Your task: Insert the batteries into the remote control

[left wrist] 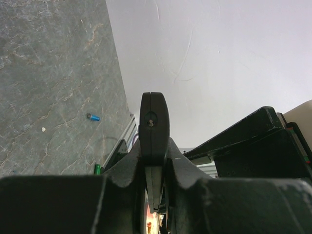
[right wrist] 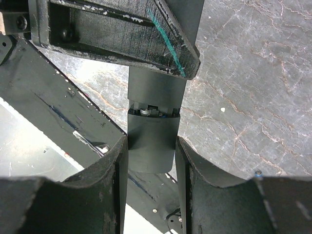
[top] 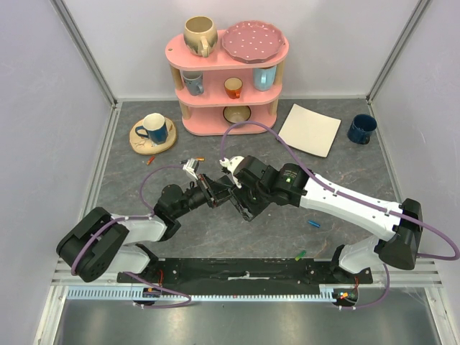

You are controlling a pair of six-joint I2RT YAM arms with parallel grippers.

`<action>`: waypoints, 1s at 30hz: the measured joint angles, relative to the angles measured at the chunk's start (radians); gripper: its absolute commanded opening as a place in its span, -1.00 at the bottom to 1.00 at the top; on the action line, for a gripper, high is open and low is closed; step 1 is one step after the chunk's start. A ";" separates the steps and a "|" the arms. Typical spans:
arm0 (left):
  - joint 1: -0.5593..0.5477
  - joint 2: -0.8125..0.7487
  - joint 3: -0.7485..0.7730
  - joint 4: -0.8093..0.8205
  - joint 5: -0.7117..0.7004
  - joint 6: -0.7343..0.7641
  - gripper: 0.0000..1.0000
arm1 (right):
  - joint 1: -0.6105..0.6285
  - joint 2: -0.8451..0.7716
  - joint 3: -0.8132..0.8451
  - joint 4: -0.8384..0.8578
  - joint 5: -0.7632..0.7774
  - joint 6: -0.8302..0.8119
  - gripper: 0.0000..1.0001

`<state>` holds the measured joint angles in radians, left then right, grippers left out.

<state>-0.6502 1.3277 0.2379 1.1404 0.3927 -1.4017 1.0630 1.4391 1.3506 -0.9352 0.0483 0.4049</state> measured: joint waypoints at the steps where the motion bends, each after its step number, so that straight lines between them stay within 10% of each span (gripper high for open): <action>1: 0.000 -0.003 0.000 -0.005 0.000 0.000 -0.96 | 0.000 0.000 0.000 0.000 0.000 0.000 -0.27; 30: 0.000 -0.035 0.000 -0.066 -0.003 0.000 -0.96 | 0.000 0.017 -0.002 0.010 -0.018 0.007 -0.21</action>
<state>-0.6502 1.2930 0.2382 1.0748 0.3901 -1.4014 1.0630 1.4559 1.3491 -0.9249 0.0303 0.4122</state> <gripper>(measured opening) 0.205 0.450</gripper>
